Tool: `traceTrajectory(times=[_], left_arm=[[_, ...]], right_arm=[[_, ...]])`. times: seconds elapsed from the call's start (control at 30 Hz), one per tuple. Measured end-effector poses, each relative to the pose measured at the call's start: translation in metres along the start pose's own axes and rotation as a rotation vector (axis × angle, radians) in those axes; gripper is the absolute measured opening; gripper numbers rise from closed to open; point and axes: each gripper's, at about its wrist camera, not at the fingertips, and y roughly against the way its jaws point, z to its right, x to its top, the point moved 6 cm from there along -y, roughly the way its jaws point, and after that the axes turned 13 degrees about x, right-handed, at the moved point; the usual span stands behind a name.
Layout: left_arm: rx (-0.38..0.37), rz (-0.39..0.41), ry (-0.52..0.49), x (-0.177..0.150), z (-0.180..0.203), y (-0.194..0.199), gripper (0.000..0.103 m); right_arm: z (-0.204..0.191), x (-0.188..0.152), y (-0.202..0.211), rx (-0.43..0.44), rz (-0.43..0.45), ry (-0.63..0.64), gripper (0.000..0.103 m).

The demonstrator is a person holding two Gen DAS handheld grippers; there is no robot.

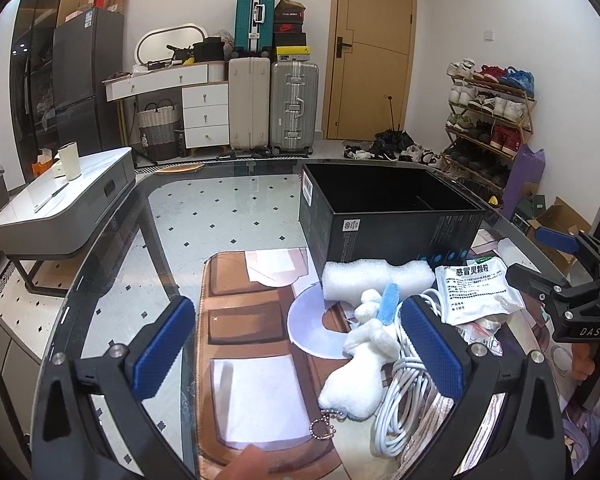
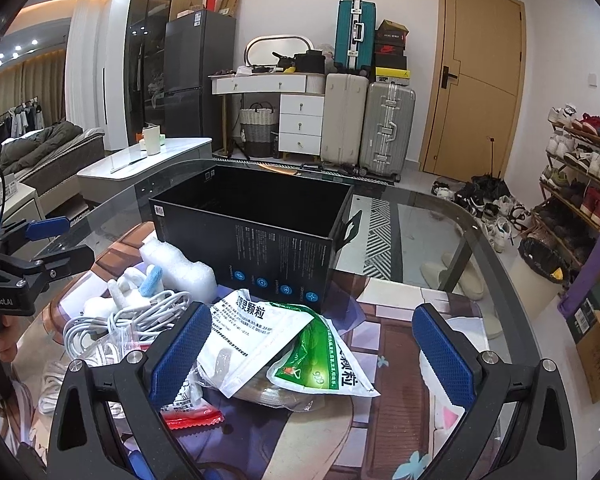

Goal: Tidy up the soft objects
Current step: 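Lower the right gripper onto the white printed sachet and close on it, then grasp the white rope zip bag with the left gripper while the right holds the sachet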

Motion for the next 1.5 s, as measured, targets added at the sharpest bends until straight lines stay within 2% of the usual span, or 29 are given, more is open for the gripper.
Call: traceTrajectory(times=[0.23,0.57,0.67,0.73,0.9,0.97,1.23,1.5], left_arm=[[-0.022,-0.026,-0.010,-0.003,0.004,0.001,0.103],[-0.010,-0.035,-0.011,-0.004,0.003,0.000,0.103],[-0.008,-0.034,-0.016,-0.003,0.004,-0.001,0.103],[-0.006,-0.034,-0.018,-0.003,0.004,0.000,0.103],[-0.004,-0.034,-0.024,-0.003,0.005,-0.001,0.103],[-0.002,-0.036,-0.023,-0.003,0.004,-0.001,0.103],[0.000,-0.045,-0.022,-0.003,0.004,-0.004,0.103],[0.003,-0.052,-0.006,-0.003,0.001,-0.006,0.103]], right_arm=[[-0.004,0.002,-0.013,0.032,-0.036,0.013,0.103],[-0.002,0.000,-0.037,0.063,-0.113,0.012,0.101],[-0.001,0.000,-0.043,0.073,-0.134,0.020,0.097],[-0.004,0.001,-0.047,0.084,-0.141,0.035,0.088],[-0.008,0.001,-0.052,0.104,-0.150,0.048,0.075],[-0.008,0.001,-0.053,0.105,-0.147,0.049,0.072],[-0.012,-0.002,-0.044,0.108,-0.128,0.058,0.049],[-0.020,0.000,-0.034,0.165,-0.115,0.054,0.046]])
